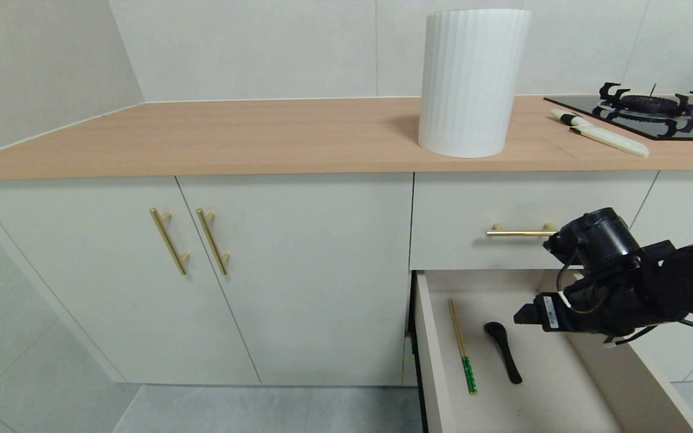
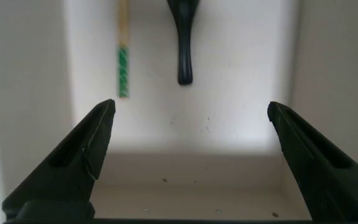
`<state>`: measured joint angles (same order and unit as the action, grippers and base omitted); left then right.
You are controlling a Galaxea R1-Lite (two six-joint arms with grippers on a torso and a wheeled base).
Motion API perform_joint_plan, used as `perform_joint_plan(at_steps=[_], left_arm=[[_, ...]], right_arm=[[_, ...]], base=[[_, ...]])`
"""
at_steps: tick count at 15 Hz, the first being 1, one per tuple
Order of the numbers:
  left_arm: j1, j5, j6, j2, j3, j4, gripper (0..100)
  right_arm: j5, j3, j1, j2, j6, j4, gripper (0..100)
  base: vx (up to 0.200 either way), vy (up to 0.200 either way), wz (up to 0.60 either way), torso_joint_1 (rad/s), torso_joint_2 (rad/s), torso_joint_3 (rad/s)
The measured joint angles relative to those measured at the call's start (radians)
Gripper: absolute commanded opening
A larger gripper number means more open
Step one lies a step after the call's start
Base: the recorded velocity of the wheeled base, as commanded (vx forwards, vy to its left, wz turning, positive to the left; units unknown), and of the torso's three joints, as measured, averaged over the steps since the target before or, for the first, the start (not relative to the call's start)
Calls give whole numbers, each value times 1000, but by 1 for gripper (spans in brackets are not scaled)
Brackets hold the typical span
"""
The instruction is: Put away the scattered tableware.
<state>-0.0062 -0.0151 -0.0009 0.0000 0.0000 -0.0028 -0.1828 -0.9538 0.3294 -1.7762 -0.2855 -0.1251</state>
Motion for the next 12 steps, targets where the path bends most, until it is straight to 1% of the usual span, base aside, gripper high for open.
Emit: perform_joint_plan(at_steps=[2, 11, 12], left_arm=[[0, 0, 0, 0, 0, 0, 100], [0, 0, 0, 0, 0, 0, 100], [0, 0, 0, 0, 0, 0, 100]], right_arm=[[0, -2, 1, 22, 0, -1, 100], [-2, 7, 2, 42, 7, -3, 100], [-4, 9, 3, 43, 8, -2, 100]], base=[[0, 0, 0, 0, 0, 0], [-200, 0, 0, 2, 2, 4], [0, 0, 0, 0, 0, 0]])
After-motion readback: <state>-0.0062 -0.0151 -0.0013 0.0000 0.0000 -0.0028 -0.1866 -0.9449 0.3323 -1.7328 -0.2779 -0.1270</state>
